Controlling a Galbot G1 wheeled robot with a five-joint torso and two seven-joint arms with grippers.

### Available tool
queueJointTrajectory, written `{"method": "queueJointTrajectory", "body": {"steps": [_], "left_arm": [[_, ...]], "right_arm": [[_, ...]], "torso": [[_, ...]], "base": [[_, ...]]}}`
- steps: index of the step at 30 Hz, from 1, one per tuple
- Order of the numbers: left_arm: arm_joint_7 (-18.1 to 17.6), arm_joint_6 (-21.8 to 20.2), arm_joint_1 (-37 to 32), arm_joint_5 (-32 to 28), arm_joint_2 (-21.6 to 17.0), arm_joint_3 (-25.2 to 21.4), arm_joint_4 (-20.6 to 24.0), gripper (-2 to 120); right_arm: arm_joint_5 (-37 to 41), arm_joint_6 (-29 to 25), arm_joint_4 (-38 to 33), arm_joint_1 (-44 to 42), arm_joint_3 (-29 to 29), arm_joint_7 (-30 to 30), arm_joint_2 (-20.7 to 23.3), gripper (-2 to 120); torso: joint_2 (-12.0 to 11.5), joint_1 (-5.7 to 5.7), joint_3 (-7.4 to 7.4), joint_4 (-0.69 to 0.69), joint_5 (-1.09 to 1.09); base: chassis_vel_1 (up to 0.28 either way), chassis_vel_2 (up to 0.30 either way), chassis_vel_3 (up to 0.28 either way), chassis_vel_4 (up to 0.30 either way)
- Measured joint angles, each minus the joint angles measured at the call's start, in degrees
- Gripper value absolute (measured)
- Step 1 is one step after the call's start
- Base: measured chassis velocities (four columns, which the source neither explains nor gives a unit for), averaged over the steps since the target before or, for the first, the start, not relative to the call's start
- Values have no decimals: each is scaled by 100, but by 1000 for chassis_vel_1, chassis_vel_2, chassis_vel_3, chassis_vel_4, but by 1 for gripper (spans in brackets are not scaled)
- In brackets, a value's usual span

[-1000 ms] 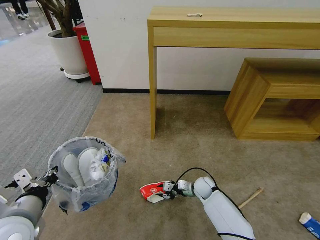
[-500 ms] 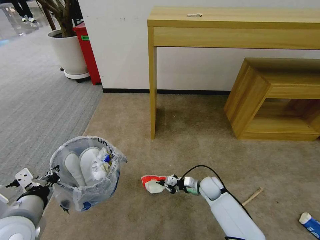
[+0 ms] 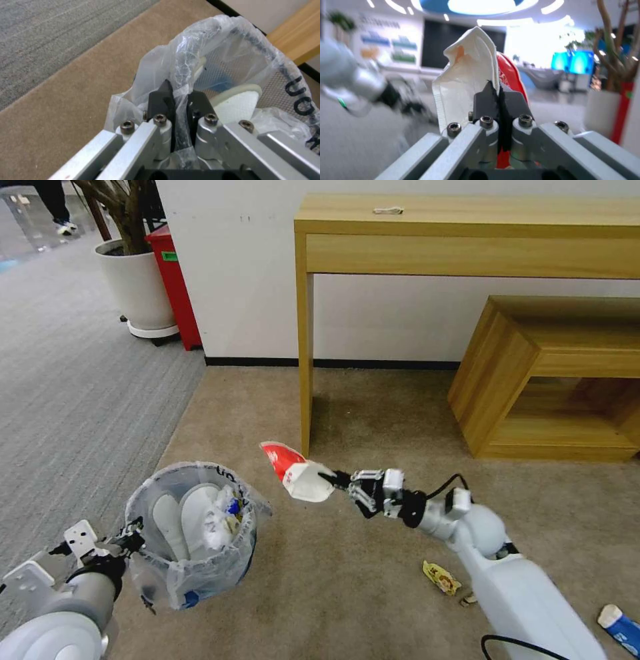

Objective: Pick up the trash bin and place the garbage on the floor into it.

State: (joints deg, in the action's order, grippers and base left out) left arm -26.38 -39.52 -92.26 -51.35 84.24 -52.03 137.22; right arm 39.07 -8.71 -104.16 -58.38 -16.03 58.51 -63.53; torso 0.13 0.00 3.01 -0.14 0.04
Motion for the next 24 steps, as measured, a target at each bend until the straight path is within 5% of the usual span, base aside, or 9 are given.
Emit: {"method": "queueJointTrajectory", "body": {"steps": [17, 24], "left_arm": [[-8, 9, -179, 477, 153, 975, 396, 3], [0, 13, -235, 582, 130, 1053, 449, 3]], "right_arm": [[71, -90, 598, 364, 1413, -234, -857, 0], [-295, -86, 715, 476, 1427, -466, -871, 4]], "torso": [[0, 0, 0, 1, 0], [-1, 0, 0, 0, 0]], "base": [[0, 0, 0, 0], [0, 0, 0, 0]]}}
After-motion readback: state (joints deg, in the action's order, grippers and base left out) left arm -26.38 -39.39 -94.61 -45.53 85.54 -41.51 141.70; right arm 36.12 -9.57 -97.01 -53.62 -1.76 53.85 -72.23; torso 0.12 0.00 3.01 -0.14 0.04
